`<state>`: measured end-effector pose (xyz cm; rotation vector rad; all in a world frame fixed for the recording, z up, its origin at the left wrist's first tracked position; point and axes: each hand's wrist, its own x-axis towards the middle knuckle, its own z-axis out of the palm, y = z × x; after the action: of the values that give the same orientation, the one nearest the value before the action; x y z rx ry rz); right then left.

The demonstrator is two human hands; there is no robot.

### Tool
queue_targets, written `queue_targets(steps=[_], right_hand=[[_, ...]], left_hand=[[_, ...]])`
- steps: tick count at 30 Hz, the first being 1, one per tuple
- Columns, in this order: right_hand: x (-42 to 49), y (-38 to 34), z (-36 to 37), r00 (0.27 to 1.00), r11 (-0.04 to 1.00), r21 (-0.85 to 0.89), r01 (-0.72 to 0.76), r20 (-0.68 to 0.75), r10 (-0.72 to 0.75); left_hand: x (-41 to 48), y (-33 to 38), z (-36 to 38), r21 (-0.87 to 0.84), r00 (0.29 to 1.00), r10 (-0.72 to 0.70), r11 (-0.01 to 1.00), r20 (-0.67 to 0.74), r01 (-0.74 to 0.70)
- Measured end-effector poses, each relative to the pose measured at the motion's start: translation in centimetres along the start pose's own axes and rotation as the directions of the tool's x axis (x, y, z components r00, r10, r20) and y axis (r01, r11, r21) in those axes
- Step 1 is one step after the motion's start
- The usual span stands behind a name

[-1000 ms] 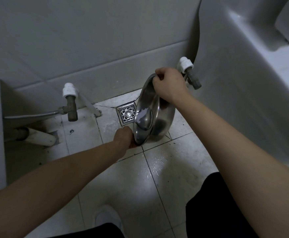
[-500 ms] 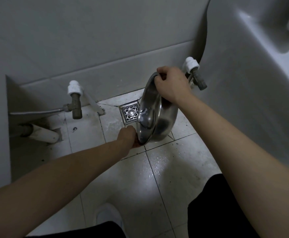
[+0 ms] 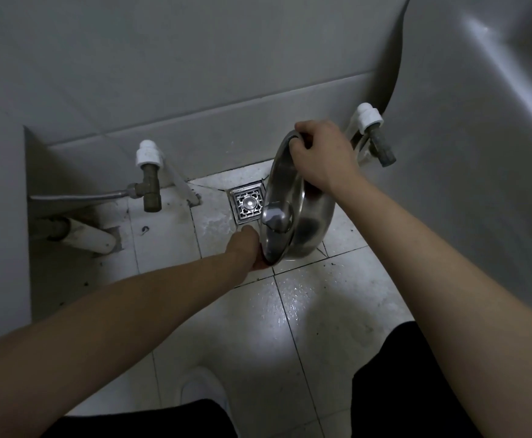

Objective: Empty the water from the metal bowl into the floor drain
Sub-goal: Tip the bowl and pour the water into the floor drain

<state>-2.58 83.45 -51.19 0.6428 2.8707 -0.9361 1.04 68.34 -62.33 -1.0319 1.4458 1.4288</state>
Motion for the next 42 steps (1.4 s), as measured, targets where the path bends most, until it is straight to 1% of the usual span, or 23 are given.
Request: queue_targets(steps=[2,7,9,13,18,24,29,32,42], right_hand=[[0.1,0.0,0.0,1.0,1.0,-0.001,0.008,-0.005,-0.008],[0.1,-0.2,-0.2,0.999,1.0,-0.002,0.024,-0.023,-0.024],[0.1,-0.2,-0.1,0.999,0.999,-0.013,0.036,-0.019,-0.036],[0.1,-0.4,0.0,0.999,0.999,-0.009,0.046,-0.001,-0.046],[0.0,-0.5,0.0,0.999,0.999,-0.01,0.051,0.0,-0.051],[-0.2,-0.6,0.0,0.997,0.997,0.013,0.078,0.015,-0.078],[-0.3,-1.1,0.0,0.997,0.995,0.071,0.071,0.016,-0.072],[-0.3,-1.3,0.0,0.997,0.995,0.057,0.077,0.013,-0.078],[-0.7,-2.0,0.1,0.995,0.994,0.054,0.098,0.026,-0.1]], left_hand=[[-0.3,0.3,0.2,-0.03,0.999,-0.038,0.999,0.014,0.038],[-0.4,0.3,0.4,-0.01,0.999,-0.014,1.0,0.032,0.014],[-0.5,0.2,0.3,-0.025,0.998,-0.022,0.999,0.055,0.023],[-0.4,0.0,0.0,-0.002,0.998,-0.023,1.0,0.059,0.023],[-0.1,0.0,0.0,0.011,0.998,0.01,1.0,0.065,-0.011],[0.0,-0.1,0.1,0.019,0.999,0.005,1.0,0.047,-0.006],[-0.5,-0.1,0.2,0.05,0.999,0.02,0.999,0.034,-0.022],[-0.6,0.0,0.3,0.068,0.999,0.025,0.997,0.028,-0.027],[-0.2,-0.1,0.2,0.044,0.999,0.012,0.999,0.031,-0.014]])
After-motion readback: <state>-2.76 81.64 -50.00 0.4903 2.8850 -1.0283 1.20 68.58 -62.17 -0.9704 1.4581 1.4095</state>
